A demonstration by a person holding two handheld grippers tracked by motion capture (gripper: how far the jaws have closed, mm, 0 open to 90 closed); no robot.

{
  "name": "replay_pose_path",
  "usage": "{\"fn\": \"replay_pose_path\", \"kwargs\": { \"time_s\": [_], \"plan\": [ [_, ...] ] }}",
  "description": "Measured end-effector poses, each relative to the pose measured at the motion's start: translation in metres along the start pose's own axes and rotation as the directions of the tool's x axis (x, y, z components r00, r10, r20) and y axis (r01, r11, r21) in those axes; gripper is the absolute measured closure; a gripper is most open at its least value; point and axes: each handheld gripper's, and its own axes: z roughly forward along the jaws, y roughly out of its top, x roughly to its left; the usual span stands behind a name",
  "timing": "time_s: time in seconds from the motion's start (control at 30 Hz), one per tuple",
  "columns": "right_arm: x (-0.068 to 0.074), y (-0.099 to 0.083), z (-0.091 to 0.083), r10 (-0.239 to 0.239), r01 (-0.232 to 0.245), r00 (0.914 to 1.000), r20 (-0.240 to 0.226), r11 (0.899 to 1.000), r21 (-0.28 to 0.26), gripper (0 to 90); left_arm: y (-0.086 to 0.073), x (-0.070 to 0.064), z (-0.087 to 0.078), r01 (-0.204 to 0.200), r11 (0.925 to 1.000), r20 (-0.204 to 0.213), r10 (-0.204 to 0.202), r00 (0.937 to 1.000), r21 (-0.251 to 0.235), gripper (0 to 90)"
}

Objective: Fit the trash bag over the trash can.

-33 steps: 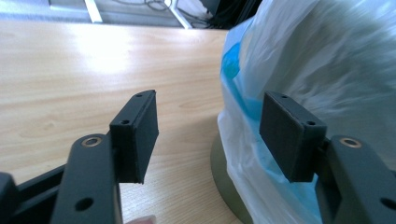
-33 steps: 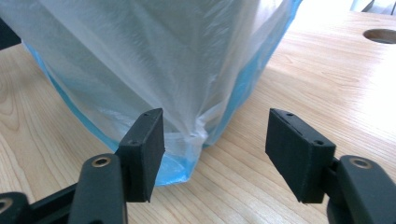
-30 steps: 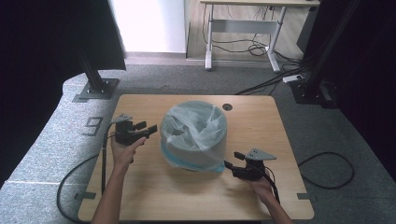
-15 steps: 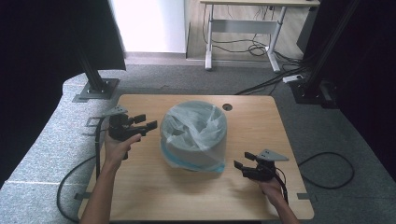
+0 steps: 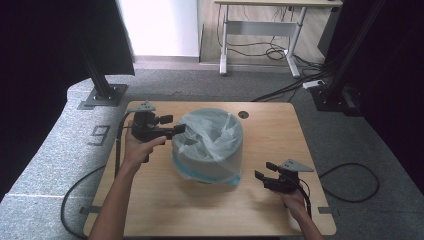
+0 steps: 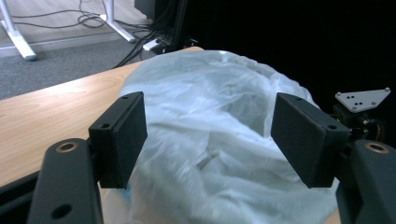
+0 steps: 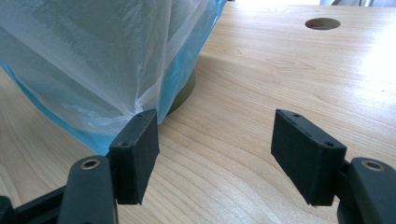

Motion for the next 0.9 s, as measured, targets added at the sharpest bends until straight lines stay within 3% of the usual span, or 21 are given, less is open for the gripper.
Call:
{"fn": "replay_pose_path", "kwargs": {
  "time_s": [0.37, 0.57, 0.73, 0.9],
  "plan": [
    [-0.001, -0.001, 0.000, 0.013, -0.013, 0.9999, -0.005, 1.000, 0.006, 31.5, 0.021, -0.008, 0.037, 0.028, 0.9987, -0.016, -0.027, 0.9995, 0.043, 27.7],
    [-0.001, -0.002, 0.000, 0.014, -0.014, 0.9999, -0.003, 1.000, 0.010, 31.5, 0.028, -0.012, 0.054, 0.020, 0.9970, -0.048, -0.016, 0.9987, 0.075, 28.7],
    [-0.001, -0.002, 0.001, 0.017, -0.017, 0.9998, 0.003, 1.000, 0.006, 31.8, 0.035, -0.022, 0.071, -0.015, 0.9908, -0.072, 0.025, 0.9971, 0.134, 28.5],
    [-0.001, -0.002, 0.002, 0.012, -0.012, 0.9999, -0.001, 1.000, 0.013, 31.9, 0.040, -0.028, 0.088, -0.015, 0.9871, -0.057, 0.025, 0.9981, 0.160, 31.0]
  ]
}}
